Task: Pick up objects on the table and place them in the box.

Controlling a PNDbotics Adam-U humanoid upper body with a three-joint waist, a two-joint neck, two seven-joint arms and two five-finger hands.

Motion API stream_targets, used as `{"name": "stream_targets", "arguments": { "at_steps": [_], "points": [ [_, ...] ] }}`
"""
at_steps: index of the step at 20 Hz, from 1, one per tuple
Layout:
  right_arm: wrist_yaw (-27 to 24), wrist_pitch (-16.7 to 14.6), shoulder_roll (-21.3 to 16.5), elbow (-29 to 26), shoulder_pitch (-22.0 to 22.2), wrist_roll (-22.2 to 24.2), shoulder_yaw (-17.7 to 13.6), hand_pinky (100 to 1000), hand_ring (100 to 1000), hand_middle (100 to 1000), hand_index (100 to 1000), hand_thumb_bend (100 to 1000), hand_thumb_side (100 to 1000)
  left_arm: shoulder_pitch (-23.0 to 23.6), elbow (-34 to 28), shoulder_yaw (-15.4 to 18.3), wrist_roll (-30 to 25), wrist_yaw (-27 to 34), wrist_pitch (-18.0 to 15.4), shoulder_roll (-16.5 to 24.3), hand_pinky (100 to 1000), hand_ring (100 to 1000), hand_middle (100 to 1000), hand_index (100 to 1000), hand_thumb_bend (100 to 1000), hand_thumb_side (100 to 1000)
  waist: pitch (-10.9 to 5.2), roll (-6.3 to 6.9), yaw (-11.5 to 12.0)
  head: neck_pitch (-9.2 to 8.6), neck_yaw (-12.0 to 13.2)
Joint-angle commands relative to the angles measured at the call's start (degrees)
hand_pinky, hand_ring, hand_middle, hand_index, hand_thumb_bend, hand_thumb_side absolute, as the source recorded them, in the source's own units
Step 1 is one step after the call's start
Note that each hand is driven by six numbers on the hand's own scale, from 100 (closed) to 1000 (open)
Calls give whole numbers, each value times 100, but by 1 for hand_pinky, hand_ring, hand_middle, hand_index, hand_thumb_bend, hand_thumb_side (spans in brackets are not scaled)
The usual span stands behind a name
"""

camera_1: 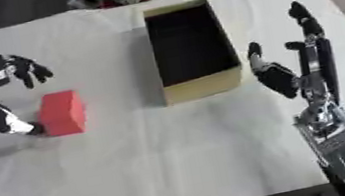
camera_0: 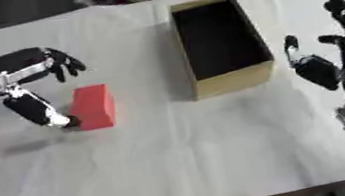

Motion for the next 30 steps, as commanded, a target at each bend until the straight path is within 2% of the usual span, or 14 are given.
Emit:
{"name": "stream_targets", "arguments": {
  "at_steps": [1, 13, 16, 17, 18, 20, 23, 30],
  "points": [
    [-13, -17, -69, -51, -61, 6, -2, 756, 1000, 916, 1000, 270, 100, -163, 98, 6, -6, -92, -42, -35, 827, 693, 737, 873, 626, 252, -74, -3, -9, -5, 31],
    [-34, -46, -42, -42, -73, 21, 1, 758, 1000, 916, 1000, 251, 100, -297, 681, -21, 24, -404, -137, -461, 827, 692, 736, 868, 612, 255, -52, -3, -43, -37, 34],
    [-39, -49, -41, -41, -77, 21, -2, 758, 1000, 916, 1000, 242, 100, -292, 748, -14, 32, -473, -151, -485, 805, 632, 626, 821, 476, 239, -50, -2, -49, -42, 28],
    [-38, -50, -41, -40, -78, 23, -2, 758, 1000, 916, 1000, 241, 100, -291, 756, -8, 42, -497, -148, -489, 803, 624, 609, 814, 465, 238, -50, -2, -49, -43, 25],
    [-36, -52, -41, -40, -79, 30, 0, 759, 1000, 917, 1000, 241, 100, -291, 755, 1, 59, -518, -143, -487, 794, 597, 524, 776, 422, 234, -49, -3, -49, -46, 22],
    [-30, -57, -41, -40, -77, 47, -1, 759, 1000, 917, 1000, 234, 100, -290, 738, 28, 102, -549, -123, -485, 790, 580, 468, 745, 397, 232, -51, -4, -47, -46, 20],
    [-29, -56, -39, -39, -81, 51, -5, 760, 1000, 917, 1000, 230, 100, -315, 668, 70, 165, -520, -92, -480, 790, 572, 436, 733, 380, 232, -55, -8, -47, -49, 16],
    [-21, -64, -37, -33, -76, 125, 27, 761, 1000, 918, 1000, 226, 100, -652, 406, 220, 357, -298, 57, -580, 798, 568, 437, 739, 334, 219, -87, -21, -61, -30, 48]
  ]
}}
